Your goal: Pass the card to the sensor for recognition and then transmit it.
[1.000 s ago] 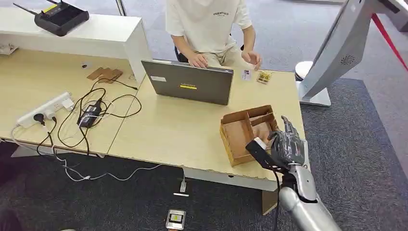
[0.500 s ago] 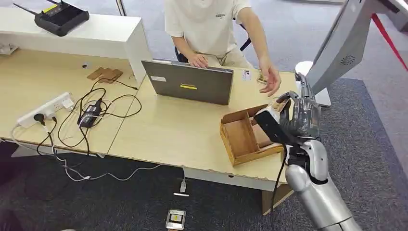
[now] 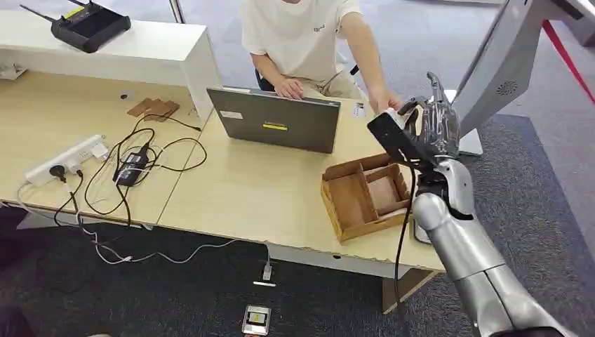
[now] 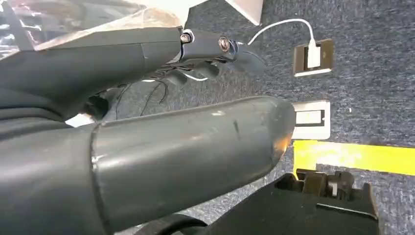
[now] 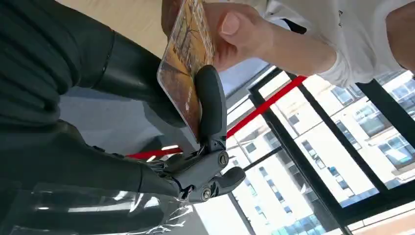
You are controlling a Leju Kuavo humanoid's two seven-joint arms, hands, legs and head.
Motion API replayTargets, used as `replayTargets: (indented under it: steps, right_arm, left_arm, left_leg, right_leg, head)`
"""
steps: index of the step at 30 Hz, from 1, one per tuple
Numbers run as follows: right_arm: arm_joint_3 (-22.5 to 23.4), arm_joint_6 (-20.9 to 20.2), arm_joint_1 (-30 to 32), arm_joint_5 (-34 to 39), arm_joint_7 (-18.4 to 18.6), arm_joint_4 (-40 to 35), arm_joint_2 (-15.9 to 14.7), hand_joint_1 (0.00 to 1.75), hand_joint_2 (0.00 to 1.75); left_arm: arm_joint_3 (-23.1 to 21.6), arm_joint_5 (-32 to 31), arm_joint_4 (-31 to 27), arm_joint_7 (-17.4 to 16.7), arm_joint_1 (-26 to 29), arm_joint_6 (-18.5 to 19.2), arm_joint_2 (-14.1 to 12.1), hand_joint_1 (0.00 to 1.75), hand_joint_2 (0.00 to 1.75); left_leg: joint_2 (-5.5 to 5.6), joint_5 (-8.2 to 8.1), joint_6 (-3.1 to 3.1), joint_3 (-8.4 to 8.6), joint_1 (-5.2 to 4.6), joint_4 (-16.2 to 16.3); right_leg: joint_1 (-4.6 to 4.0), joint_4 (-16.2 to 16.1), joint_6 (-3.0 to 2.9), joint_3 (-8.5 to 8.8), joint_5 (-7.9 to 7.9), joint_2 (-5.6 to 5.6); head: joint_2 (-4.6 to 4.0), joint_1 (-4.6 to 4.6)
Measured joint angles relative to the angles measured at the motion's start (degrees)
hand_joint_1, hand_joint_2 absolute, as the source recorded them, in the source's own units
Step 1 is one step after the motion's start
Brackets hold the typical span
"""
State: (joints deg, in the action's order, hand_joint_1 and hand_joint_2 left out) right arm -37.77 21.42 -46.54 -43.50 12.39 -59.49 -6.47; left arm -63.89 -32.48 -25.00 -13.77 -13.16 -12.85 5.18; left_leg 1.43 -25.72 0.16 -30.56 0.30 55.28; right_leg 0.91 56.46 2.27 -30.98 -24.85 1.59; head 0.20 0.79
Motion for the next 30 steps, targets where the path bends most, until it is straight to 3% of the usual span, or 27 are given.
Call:
replayTargets:
  steps: [11,12,13,14,25,30]
  right_arm:
    - [-2.4,-0.5,-9.0,-3.3,1.7,16.0,5.0,1.75,1.75]
    - [-2.6,-0.5,-9.2,-3.4,1.7,16.9,5.4,1.59,1.75]
    - [-2.7,-0.5,-9.4,-3.5,1.7,17.7,5.7,0.31,1.75]
    - [-2.9,-0.4,-9.6,-3.5,1.7,18.5,6.0,0.00,1.75]
    - [-4.3,2.3,-11.0,-4.2,1.8,24.8,8.0,0.00,1.75]
    - [-5.0,6.7,-11.2,-7.5,1.1,25.8,8.2,0.00,1.75]
  left_arm:
    - [0.0,-1.1,0.0,0.6,-0.9,1.7,0.3,0.00,0.00]
    - [0.0,-1.1,0.0,0.7,-0.9,1.8,0.3,0.00,0.00]
    - [0.0,-1.1,0.0,0.7,-0.9,1.9,0.3,0.00,0.00]
    - [-0.1,-1.1,0.0,0.8,-0.9,2.0,0.3,0.00,0.00]
    - [-0.1,-1.8,0.0,1.0,-0.9,2.3,0.3,0.00,0.00]
    - [-0.1,-2.0,0.0,1.2,-0.9,2.3,0.3,0.00,0.00]
  left_leg:
    - [-0.01,0.00,0.00,0.00,0.00,0.0]
    - [0.01,0.00,0.00,-0.01,0.00,0.0]
    - [0.01,0.00,0.00,-0.01,0.00,0.0]
    - [-0.01,0.00,0.00,0.00,0.00,0.0]
    - [-0.01,0.00,0.00,0.00,0.00,0.0]
    - [-0.01,0.00,0.00,0.01,0.00,0.0]
  right_leg:
    - [0.00,0.0,0.00,-0.03,0.00,0.00]
    - [0.00,0.0,0.00,-0.03,0.00,0.00]
    - [0.00,0.0,0.00,-0.03,0.00,0.00]
    - [0.00,0.0,0.00,-0.03,0.00,0.00]
    - [0.00,0.0,0.00,-0.04,0.00,0.00]
    - [0.00,0.0,0.00,-0.04,0.01,0.00]
  head:
    - [0.02,-0.02]
    - [0.02,-0.02]
    - [0.02,0.00]
    - [0.02,-0.04]
    - [0.02,0.00]
    - [0.02,-0.02]
